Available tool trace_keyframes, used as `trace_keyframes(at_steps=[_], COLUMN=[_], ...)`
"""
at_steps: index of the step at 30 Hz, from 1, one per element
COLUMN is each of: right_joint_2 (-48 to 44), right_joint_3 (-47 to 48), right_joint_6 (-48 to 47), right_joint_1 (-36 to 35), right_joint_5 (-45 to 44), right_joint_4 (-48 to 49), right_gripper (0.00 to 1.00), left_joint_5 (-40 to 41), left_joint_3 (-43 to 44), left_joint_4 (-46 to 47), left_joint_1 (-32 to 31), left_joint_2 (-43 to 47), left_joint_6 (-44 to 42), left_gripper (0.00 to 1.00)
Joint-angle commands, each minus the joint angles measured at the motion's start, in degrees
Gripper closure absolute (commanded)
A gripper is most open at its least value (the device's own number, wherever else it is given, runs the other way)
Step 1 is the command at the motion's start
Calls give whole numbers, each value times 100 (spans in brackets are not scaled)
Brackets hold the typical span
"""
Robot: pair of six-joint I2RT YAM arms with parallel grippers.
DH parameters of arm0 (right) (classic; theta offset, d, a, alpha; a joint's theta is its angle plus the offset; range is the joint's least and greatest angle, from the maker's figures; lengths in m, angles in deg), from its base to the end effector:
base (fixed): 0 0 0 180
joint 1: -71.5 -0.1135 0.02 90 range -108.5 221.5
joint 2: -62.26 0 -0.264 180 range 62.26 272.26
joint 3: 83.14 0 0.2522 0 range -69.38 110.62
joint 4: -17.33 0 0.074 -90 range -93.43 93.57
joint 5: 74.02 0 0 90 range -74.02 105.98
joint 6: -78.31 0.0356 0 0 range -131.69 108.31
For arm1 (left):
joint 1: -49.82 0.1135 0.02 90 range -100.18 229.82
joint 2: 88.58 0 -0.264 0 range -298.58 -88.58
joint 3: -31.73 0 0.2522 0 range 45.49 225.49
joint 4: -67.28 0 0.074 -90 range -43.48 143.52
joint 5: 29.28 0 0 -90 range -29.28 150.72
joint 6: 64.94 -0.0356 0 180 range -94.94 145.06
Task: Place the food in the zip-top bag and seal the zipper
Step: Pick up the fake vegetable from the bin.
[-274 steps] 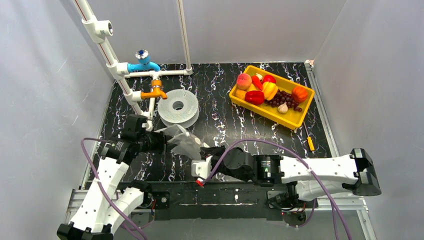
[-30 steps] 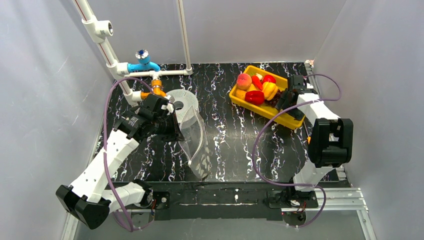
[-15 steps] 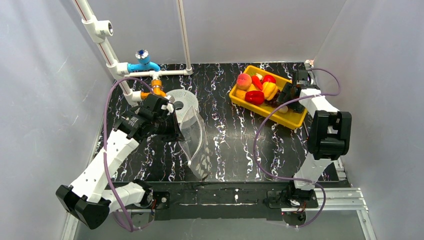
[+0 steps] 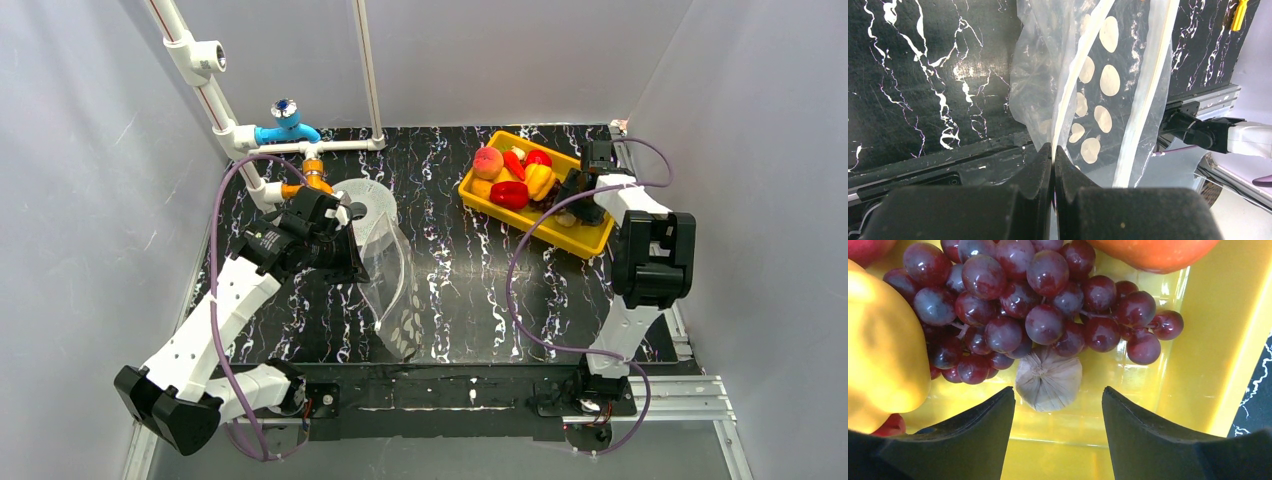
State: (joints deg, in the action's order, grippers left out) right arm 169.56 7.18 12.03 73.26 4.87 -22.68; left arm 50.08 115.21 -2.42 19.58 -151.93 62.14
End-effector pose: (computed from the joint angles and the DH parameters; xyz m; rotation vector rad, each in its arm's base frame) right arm 0.3987 -0.0191 0.2006 0.6313 2.4605 -0.0991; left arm 0.1773 -0.1110 0.3533 -0.0651 2.5604 -0.7208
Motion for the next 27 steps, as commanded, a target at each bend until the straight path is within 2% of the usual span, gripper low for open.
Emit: trace_keyframes(at_steps=[1, 6, 10, 14, 19, 22, 27], right_joint_2=[219, 437, 571, 377, -276, -966, -1936], right_joint_3=[409, 654, 785, 551, 83, -437, -727], right_joint_6=[-49, -83, -139, -108, 63, 110, 222], right_joint_1=[26, 35, 59, 61, 57, 59, 47], right_joint_5=[155, 316, 467, 405, 138, -48, 315], right_joint_4=[-73, -257, -382, -249, -46, 410, 706], right_gripper=[29, 29, 41, 46, 57, 59, 64], left_joint_5=[-50, -59, -57, -35, -50, -44, -75], left_joint_3=[102, 96, 88, 65, 24, 29, 60], left_joint_4=[-177, -173, -183, -224, -241, -235, -214], left_joint_1=[-26, -26, -26, -26, -26, -25, -26], left_joint_2=[33, 36, 64, 111, 162, 157, 107], left_joint_6=[-53, -37, -33, -17, -3, -4, -4], left_gripper=[100, 100, 100, 100, 100, 100, 100])
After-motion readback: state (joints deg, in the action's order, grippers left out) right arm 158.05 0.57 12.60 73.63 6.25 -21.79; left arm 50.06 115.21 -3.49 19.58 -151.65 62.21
